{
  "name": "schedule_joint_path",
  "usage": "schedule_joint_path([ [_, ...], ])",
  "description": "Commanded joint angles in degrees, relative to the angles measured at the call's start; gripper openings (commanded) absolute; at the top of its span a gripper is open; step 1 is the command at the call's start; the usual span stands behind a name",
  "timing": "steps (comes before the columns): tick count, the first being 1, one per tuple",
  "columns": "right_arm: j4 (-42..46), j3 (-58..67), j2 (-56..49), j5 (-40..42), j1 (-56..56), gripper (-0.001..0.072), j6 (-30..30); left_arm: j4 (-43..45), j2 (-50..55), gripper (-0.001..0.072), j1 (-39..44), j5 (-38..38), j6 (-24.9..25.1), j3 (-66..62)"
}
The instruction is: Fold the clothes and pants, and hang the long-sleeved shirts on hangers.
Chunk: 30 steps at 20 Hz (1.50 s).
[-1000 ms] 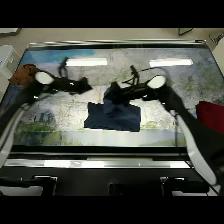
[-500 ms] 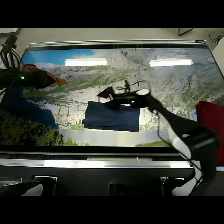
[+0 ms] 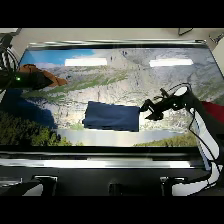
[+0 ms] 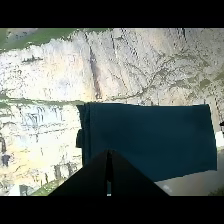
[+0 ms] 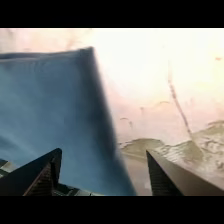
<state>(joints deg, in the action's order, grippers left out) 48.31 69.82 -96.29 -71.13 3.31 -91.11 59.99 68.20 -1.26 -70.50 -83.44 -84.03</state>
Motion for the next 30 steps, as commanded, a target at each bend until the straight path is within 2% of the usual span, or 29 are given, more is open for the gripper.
schedule_joint_path([
  [1,-7.41,-4.92,-2.01,4.17,0.17,0.0627,7.34,0.00,-0.07,0.0027,-0.02,-2.38,-1.18,-0.04],
  [5,-11.72,-4.96,-4.37,1.86,-2.49,0.0591,11.50,-0.02,-0.07,0.0027,0.59,-1.92,-1.62,-0.04],
  [6,-11.82,-4.96,-4.44,1.62,-3.67,0.0531,13.18,0.00,-0.07,0.0027,0.98,-1.92,-1.62,-0.04],
  [9,-17.73,-4.72,-4.42,0.35,-5.18,0.0194,19.93,0.00,-0.07,0.0027,2.14,-1.95,-1.62,-0.04],
  [11,-22.86,-2.84,-3.85,-4.35,-4.13,0.0082,25.11,0.02,-0.04,0.0028,2.43,-1.90,-1.60,-0.04],
  [13,-23.30,1.03,-1.73,-8.59,-1.92,0.0041,27.47,0.02,-0.04,0.0027,2.40,-1.88,-1.60,-0.04],
  [17,-20.74,9.42,5.66,-7.85,7.30,0.0041,20.74,0.04,-0.02,0.0028,2.40,-1.49,-1.38,-0.04],
  [22,-11.13,19.21,12.61,-8.48,24.65,0.0039,7.50,0.07,0.31,0.0028,2.43,-1.49,-1.38,-0.02],
  [30,-10.62,26.88,17.05,-8.63,49.16,0.0039,-4.13,0.04,0.33,0.0028,2.47,-1.53,0.15,-0.02],
])
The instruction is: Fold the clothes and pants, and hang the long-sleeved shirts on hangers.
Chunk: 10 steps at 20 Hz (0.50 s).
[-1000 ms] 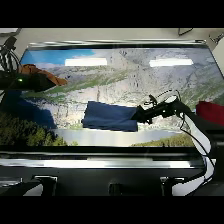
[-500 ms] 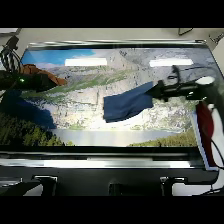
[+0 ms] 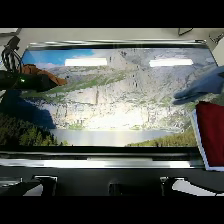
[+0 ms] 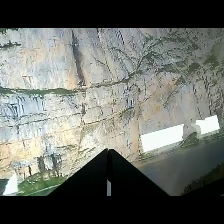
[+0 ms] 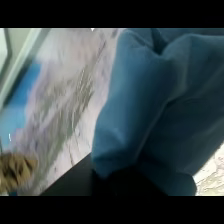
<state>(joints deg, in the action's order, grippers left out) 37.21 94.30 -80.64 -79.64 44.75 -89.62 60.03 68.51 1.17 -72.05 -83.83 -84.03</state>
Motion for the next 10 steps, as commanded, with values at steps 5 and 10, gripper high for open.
schedule_joint_path([
  [5,0.55,2.75,4.94,-6.21,16.63,0.0038,-9.05,0.00,0.07,0.0028,0.00,0.09,1.60,-0.02],
  [10,7.69,2.75,6.36,-17.29,24.48,0.0038,-12.39,-0.02,0.07,0.0028,0.04,2.29,1.62,-0.02],
])
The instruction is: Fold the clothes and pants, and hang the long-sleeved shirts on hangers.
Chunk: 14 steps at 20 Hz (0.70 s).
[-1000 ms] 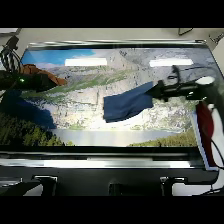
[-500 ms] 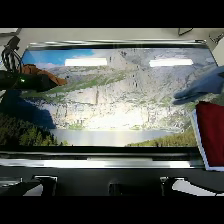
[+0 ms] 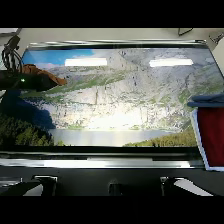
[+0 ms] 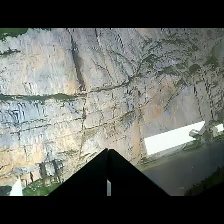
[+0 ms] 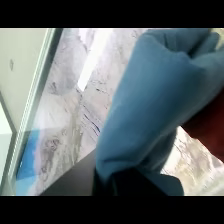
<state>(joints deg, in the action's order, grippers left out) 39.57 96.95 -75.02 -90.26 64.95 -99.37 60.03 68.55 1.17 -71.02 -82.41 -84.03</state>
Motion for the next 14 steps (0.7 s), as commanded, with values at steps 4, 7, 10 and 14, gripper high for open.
schedule_joint_path([
  [4,28.22,-2.47,1.33,-10.08,4.44,0.0062,-2.34,0.00,0.04,0.0028,0.04,1.51,0.20,-0.02],
  [7,39.21,-13.00,5.03,-8.28,4.44,0.0053,-2.21,-0.02,0.20,0.0028,0.04,1.62,0.17,-0.02],
  [10,42.58,-28.44,9.25,-3.06,4.44,0.0040,-1.73,-0.02,0.26,0.0028,0.04,1.55,0.13,-0.02],
  [14,46.12,-39.32,9.97,1.97,4.44,0.0044,-1.75,-0.04,0.26,0.0028,0.04,1.44,0.11,-0.02],
])
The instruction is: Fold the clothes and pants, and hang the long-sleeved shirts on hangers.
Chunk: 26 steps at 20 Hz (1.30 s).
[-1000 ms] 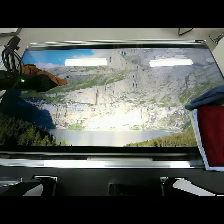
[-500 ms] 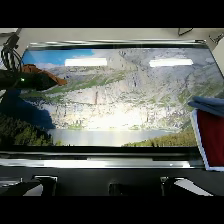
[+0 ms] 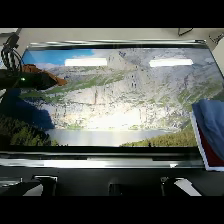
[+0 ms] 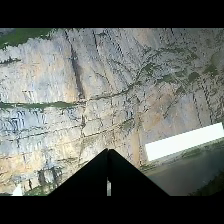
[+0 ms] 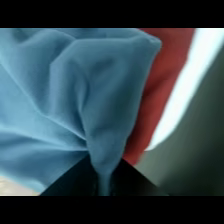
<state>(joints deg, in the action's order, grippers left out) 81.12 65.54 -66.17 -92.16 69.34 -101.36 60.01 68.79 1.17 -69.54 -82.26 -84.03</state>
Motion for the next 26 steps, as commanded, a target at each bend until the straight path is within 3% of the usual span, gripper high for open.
schedule_joint_path([
  [1,4.70,-8.17,1.11,4.96,0.04,0.0092,0.26,-0.02,0.02,0.0028,0.04,-0.02,-0.22,-0.04],
  [2,4.68,-7.52,1.11,6.95,0.04,0.0283,1.18,-0.04,0.02,0.0028,0.04,-0.02,-0.22,-0.04],
  [3,4.07,-5.66,1.11,8.55,0.04,0.0534,1.42,-0.28,0.00,0.0028,0.00,0.15,-0.22,-0.09],
  [4,0.98,-2.16,1.11,10.51,0.04,0.0629,2.71,-1.03,0.00,0.0028,-0.02,0.37,-0.17,-0.44],
  [6,-9.79,7.76,1.11,17.33,0.02,0.0627,6.25,-1.05,0.02,0.0028,-0.02,3.10,1.03,-3.65],
  [8,-18.49,18.67,1.11,27.65,-3.32,0.0627,10.43,-0.13,0.37,0.0026,0.00,12.90,3.61,-9.51],
  [9,-19.37,23.19,1.11,31.58,-7.37,0.0627,13.35,4.13,1.27,0.0024,0.26,17.59,3.63,-12.92],
  [10,-19.15,26.82,1.11,34.60,-13.33,0.0627,15.98,10.84,2.73,0.0024,0.74,19.78,0.55,-15.80],
  [11,-18.56,28.48,1.16,36.24,-19.71,0.0627,17.09,19.06,4.74,0.0024,1.60,19.10,-4.68,-18.16],
  [13,-12.55,28.72,0.39,33.68,-34.45,0.0626,16.94,30.49,8.22,0.0025,3.63,12.17,-8.48,-18.60],
  [15,3.91,27.69,-3.93,23.10,-49.33,0.0573,6.67,33.38,12.39,0.0030,4.39,-1.03,-8.50,-17.11],
  [16,6.82,26.97,-6.86,17.86,-54.16,0.0569,3.13,32.65,14.73,0.0143,4.37,-8.57,-8.90,-15.63],
  [17,5.77,26.45,-10.21,13.03,-57.96,0.0570,2.49,32.06,16.59,0.0462,4.37,-14.80,-9.92,-13.38],
  [18,3.72,26.05,-13.09,9.60,-60.89,0.0574,2.36,30.58,17.49,0.0720,4.28,-18.23,-9.64,-9.97],
  [19,2.01,25.79,-15.74,6.60,-63.45,0.0630,2.34,27.87,16.68,0.0713,4.15,-17.18,-9.09,-5.09],
  [22,4.24,25.79,-19.76,4.04,-68.65,0.0635,2.38,25.05,9.68,0.0713,4.28,-1.40,-11.72,8.76],
  [26,5.18,25.79,-20.06,4.09,-69.94,0.0627,3.19,25.14,8.96,0.0714,4.17,1.07,-11.85,11.76],
])
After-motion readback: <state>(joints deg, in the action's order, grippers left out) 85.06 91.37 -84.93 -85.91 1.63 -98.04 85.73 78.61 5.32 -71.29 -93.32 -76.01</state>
